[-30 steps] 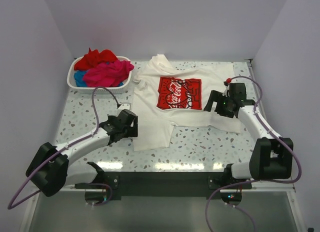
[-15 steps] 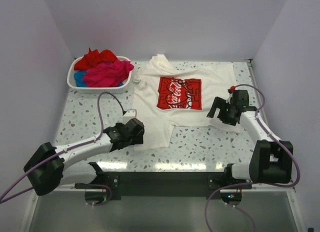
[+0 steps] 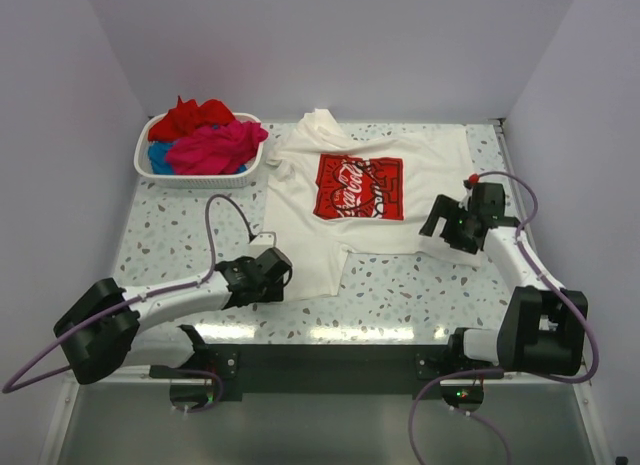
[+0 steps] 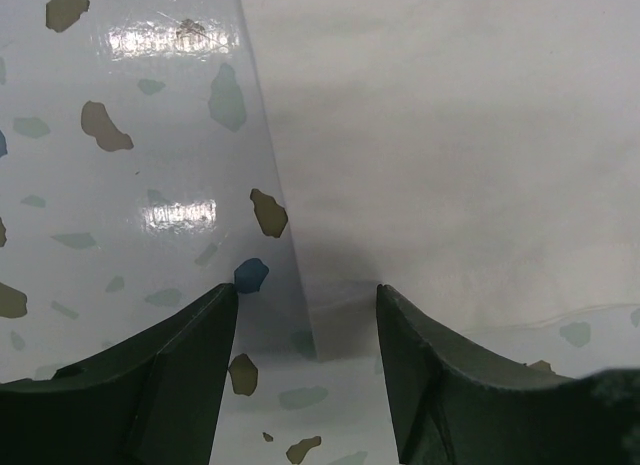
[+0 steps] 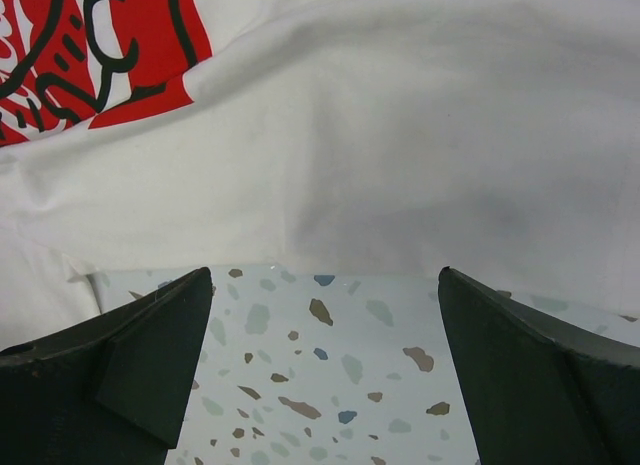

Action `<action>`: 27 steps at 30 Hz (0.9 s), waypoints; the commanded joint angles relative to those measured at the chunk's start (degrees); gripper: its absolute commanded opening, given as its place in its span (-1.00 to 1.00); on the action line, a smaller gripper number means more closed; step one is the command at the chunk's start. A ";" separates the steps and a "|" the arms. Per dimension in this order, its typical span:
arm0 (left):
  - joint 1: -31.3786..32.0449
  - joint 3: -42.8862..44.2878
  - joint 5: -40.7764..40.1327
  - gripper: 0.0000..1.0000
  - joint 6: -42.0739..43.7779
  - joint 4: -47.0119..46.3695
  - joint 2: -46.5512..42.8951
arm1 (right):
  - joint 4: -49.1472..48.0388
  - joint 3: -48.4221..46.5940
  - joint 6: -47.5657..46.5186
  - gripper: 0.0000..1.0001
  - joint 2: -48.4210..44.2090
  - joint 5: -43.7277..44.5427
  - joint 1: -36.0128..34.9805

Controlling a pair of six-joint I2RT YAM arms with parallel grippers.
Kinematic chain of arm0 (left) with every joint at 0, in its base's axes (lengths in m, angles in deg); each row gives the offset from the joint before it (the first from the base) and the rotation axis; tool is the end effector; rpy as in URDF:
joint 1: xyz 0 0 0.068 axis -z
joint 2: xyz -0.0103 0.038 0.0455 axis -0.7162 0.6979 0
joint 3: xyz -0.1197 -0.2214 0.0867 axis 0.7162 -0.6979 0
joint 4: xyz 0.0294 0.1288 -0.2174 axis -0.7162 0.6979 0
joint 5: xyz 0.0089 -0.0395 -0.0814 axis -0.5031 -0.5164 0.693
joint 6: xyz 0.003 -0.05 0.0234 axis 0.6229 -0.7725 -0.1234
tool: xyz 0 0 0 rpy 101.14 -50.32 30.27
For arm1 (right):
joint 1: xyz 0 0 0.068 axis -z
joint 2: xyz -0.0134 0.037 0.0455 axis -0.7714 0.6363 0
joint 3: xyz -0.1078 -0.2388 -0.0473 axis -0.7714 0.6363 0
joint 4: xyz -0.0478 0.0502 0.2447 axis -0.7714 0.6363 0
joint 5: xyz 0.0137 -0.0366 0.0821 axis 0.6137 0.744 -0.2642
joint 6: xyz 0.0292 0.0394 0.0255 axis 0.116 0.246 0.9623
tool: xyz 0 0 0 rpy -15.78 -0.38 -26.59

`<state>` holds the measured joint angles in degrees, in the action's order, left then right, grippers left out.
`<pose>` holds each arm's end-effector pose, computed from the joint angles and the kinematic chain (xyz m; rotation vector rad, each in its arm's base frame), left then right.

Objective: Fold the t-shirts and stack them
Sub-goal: Fold the tshirt

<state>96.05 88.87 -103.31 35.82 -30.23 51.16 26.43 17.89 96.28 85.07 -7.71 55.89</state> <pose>0.1405 -0.1461 0.1543 -0.0836 2.5677 -0.0769 0.2514 -0.0162 0.2078 0.4476 2.4926 0.3472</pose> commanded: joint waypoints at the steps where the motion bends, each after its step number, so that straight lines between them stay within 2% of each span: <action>1: 0.41 -0.79 1.36 0.25 -1.76 -2.44 0.67 | -1.81 0.56 0.18 0.97 -1.79 -0.84 0.57; 3: 0.41 -1.14 1.54 0.23 -1.76 -2.53 0.58 | -1.81 0.65 0.26 0.97 -1.79 -0.93 0.74; 6: 0.41 -1.58 2.23 0.11 -1.50 -3.40 0.41 | -2.25 0.91 0.35 0.97 -1.70 -1.54 1.18; 10: 0.41 -2.37 4.08 -0.25 -1.06 -5.77 0.67 | -2.42 1.18 0.44 0.97 -1.79 -1.54 1.53; 17: 0.41 -3.07 5.31 -0.68 -0.71 -6.92 0.76 | -2.16 1.79 0.35 0.97 -2.32 -1.19 2.68; 20: 0.41 -3.42 5.67 -0.98 -0.36 -7.62 0.67 | -2.07 1.97 0.79 0.97 -2.76 -0.84 3.20; 27: 0.41 -3.69 5.93 -1.00 1.22 -9.30 -1.87 | -3.74 4.86 3.86 0.97 -4.69 -1.02 8.11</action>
<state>96.13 86.18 -98.48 36.19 -38.77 50.75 24.90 21.35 97.81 82.71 -8.16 61.55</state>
